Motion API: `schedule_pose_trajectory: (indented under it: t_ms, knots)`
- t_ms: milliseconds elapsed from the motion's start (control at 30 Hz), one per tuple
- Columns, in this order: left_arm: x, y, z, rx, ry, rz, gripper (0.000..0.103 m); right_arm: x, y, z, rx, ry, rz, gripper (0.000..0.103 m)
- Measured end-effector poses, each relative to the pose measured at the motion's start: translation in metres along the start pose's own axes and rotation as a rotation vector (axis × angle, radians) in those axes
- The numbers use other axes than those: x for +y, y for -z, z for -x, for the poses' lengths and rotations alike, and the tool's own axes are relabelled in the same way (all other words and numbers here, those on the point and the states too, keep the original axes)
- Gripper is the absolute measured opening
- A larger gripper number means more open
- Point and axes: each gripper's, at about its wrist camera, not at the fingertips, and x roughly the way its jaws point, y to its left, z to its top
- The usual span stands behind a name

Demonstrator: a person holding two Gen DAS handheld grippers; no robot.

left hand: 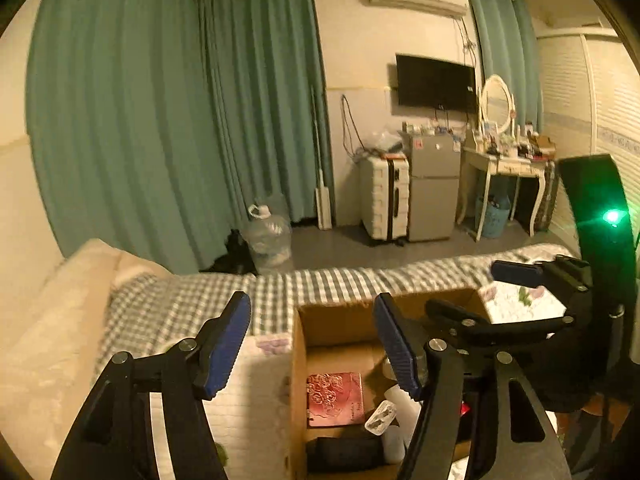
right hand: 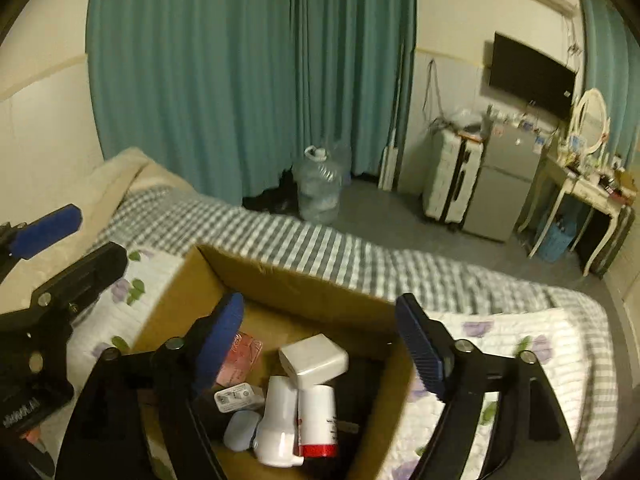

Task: Organize rigid objects

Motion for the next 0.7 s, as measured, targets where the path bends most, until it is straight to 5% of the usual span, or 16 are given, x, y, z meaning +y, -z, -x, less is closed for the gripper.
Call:
schedule_pose_trajectory:
  t_ms: [433, 700]
  knots:
    - [0.014, -0.032, 0.162, -0.228, -0.009, 0.038, 0.077, 0.001, -0.011, 0.212, -0.233, 0.151, -0.033, 0.103]
    - [0.004, 0.0, 0.193, -0.292, -0.001, 0.019, 0.081, 0.002, 0.034, 0.266, -0.299, 0.161, -0.122, 0.103]
